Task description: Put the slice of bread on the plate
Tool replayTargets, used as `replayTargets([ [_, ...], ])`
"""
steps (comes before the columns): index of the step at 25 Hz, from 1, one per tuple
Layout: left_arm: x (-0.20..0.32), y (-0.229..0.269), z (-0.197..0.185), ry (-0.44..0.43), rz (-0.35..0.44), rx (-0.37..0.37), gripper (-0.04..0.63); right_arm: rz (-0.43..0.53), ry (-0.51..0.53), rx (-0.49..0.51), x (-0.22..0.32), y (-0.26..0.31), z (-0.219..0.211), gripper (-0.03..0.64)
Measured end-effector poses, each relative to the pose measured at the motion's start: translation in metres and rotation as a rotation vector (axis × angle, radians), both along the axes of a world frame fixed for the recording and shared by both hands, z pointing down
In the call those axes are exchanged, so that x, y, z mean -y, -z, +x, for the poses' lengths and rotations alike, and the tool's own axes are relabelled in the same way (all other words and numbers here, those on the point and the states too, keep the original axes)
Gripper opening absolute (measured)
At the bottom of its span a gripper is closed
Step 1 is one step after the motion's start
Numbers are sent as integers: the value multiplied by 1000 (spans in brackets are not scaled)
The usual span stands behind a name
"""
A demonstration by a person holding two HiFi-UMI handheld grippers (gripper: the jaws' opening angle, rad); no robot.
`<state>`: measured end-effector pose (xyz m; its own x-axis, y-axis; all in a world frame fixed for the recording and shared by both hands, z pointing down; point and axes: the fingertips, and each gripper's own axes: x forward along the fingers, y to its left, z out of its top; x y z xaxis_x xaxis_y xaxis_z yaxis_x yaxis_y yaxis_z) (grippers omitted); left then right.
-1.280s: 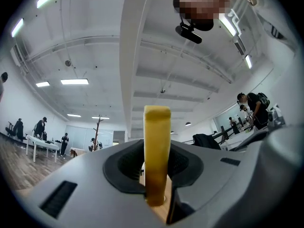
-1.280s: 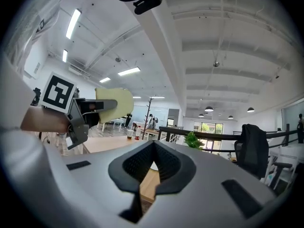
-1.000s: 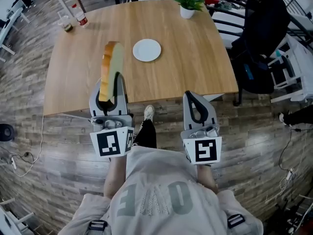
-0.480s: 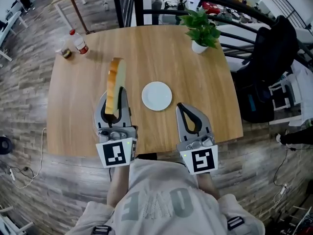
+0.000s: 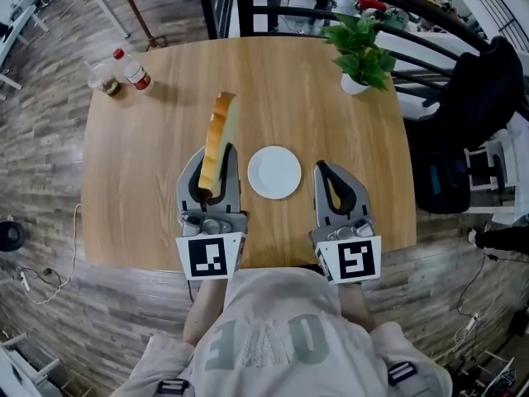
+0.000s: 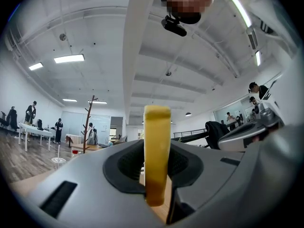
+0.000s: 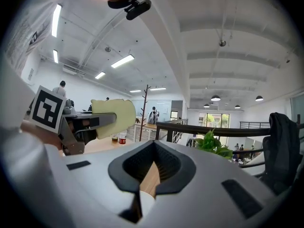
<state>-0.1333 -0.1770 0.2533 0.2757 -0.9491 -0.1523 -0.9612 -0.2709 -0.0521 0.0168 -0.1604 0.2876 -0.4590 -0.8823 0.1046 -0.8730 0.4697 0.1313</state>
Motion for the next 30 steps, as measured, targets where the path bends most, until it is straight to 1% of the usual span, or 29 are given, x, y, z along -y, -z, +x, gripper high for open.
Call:
replayTargets([
  [1, 1, -1, 3, 0, -9, 6, 94, -6, 9, -12, 3, -2, 1, 18],
  [3, 2, -5, 10, -2, -19, 42, 95, -10, 17, -27, 7, -4, 2, 18],
  [4, 4, -8, 14, -6, -25, 60, 95, -9, 16, -24, 9, -3, 2, 18],
  [5, 6, -10, 17, -7, -35, 60, 95, -8, 18, -15, 11, -3, 3, 18],
  [10, 9, -18, 22, -20, -76, -21, 94, -30, 50, 14, 8, -8, 4, 18],
  [13, 15, -21, 26, -42, -95, -117, 95, -32, 40, 39, 10, -6, 7, 18],
  [14, 16, -24, 28, -47, -107, -126, 94, -38, 39, 36, 9, -8, 9, 18],
  [15, 17, -27, 31, -50, -117, -114, 95, -44, 40, 28, 8, -11, 12, 18],
  [17, 18, -35, 39, -57, -137, -58, 95, -54, 38, 13, 7, -16, 15, 18],
  [21, 24, -66, 49, -47, -223, 92, 95, -61, 20, 3, 8, -21, 21, 18],
  [22, 25, -74, 51, -48, -240, 116, 95, -63, 17, 2, 9, -22, 23, 18],
  [26, 30, -101, 53, -60, -291, 133, 95, -94, 7, -9, 8, -32, 28, 18],
  [28, 31, -114, 55, -69, -319, 163, 95, -107, 5, -15, 8, -37, 30, 18],
  [30, 31, -124, 57, -85, -332, 186, 95, -114, 8, -17, 8, -39, 29, 18],
])
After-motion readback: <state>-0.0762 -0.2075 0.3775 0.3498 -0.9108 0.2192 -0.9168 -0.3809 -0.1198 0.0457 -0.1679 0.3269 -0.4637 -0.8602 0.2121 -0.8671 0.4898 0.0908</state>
